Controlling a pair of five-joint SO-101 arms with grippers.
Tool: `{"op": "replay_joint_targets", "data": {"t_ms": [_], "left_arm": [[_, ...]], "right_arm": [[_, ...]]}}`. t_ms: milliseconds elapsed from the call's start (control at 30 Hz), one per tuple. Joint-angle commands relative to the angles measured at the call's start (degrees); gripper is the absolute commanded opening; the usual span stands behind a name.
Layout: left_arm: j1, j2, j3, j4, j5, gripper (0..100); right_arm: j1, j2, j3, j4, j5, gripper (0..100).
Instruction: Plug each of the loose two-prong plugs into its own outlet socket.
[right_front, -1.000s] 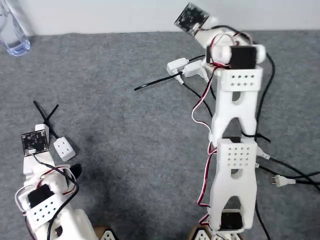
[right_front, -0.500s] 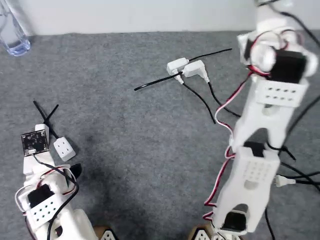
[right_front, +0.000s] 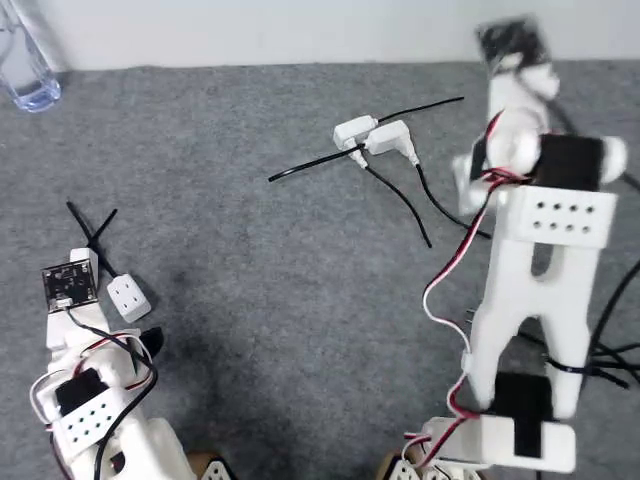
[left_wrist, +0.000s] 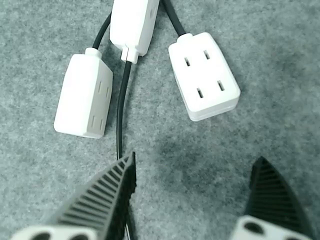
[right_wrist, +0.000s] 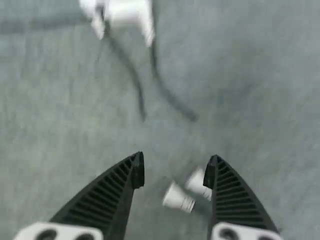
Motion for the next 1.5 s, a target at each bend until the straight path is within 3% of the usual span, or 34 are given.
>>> {"op": "replay_joint_targets", "data": {"t_ms": [0, 133, 367, 467, 667, 933, 1000, 1100, 1233, 1367, 1467], "left_arm": [[0.2, -0.7, -1.7, -1.4, 0.7, 34], [0.2, -0.7, -1.7, -1.4, 0.7, 34], [0.3, -0.7, -2.9, 0.2, 0.7, 33], [0.4, -0.7, -4.9, 3.6, 0.5, 30], [2.8, -0.7, -2.4, 2.6, 0.3, 28], [2.1, -0.8, -5.8, -11.2, -4.8, 28], [-0.4, -0.8, -9.5, -8.2, -6.3, 28], [-8.2, -0.7, -16.7, -4.6, -14.5, 28], [-15.1, 0.6, -26.6, -3.8, -16.3, 28], [-15.0, 9.2, -38.9, 5.8, -17.1, 29], [-11.4, 21.2, -52.7, 17.8, -17.6, 29]], "right_arm": [[0.1, -4.5, 13.3, -2.9, -0.6, 18.7], [-1.3, -6.7, 30.9, -13.1, -0.7, 18.7], [-7.9, -13.9, 62.8, -41.3, -2.9, 18.7], [-9.5, -17.0, 70.4, -47.5, -3.5, 18.7], [-9.5, -17.8, 79.8, -60.6, -0.4, 18.7], [-10.9, -17.5, 80.2, -61.2, 1.1, 18.7], [-10.9, -17.5, 80.2, -61.2, 1.1, 18.7], [-10.9, -17.4, 80.3, -61.2, 1.1, 18.7], [-10.9, -17.4, 80.3, -61.2, 1.1, 18.7], [-10.9, -17.4, 80.3, -61.2, 1.1, 18.7], [-10.9, -17.4, 80.3, -61.2, 1.1, 18.7]]}}
